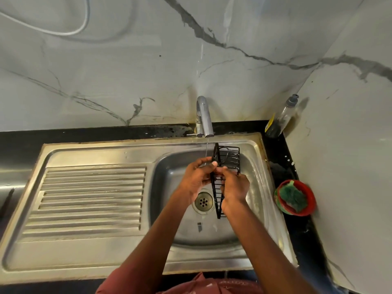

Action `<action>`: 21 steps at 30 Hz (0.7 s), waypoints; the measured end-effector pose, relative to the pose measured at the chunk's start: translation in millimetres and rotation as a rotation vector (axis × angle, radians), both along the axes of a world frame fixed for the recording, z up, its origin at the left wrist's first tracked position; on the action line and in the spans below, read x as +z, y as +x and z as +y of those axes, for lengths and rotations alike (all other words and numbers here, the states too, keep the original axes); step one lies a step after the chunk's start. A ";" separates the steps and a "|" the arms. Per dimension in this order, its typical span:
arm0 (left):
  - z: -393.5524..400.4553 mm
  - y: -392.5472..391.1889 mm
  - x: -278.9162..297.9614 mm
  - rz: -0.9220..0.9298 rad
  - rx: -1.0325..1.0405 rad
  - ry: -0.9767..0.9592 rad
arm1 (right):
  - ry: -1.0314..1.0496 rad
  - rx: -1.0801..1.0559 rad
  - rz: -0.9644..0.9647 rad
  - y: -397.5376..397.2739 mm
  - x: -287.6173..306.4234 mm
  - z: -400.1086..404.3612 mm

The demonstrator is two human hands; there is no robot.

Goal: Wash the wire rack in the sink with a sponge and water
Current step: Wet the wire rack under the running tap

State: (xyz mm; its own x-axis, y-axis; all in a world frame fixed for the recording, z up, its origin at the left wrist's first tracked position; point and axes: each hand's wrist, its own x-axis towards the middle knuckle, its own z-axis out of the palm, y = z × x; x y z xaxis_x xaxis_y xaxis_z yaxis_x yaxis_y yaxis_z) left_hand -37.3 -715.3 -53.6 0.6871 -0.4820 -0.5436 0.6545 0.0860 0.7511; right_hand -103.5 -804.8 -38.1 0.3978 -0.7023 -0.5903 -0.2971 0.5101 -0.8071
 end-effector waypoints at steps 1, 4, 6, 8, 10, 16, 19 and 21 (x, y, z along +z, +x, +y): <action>-1.2 1.0 -1.2 0.010 0.030 0.004 | 0.004 0.029 -0.012 -0.6 -0.3 0.9; -2.4 7.1 -4.4 0.089 0.123 -0.038 | 0.106 0.093 -0.034 -5.2 -3.1 2.5; 1.1 12.3 -7.6 0.111 0.152 -0.056 | 0.206 0.174 -0.059 -10.6 4.2 3.9; 7.7 16.5 -9.8 0.090 0.155 -0.029 | 0.278 0.228 -0.083 -21.4 12.1 5.2; 15.5 20.5 -11.1 0.055 0.149 -0.013 | 0.241 0.205 -0.076 -36.3 16.5 3.8; 33.7 45.1 -1.3 -0.007 0.112 -0.024 | -0.651 0.400 0.198 -22.6 9.8 -57.8; 34.5 58.2 -1.1 0.037 0.111 -0.021 | -0.571 0.581 0.152 9.9 7.3 -88.3; 33.8 66.0 0.7 0.060 0.102 -0.010 | -0.392 0.716 0.163 26.1 7.7 -99.7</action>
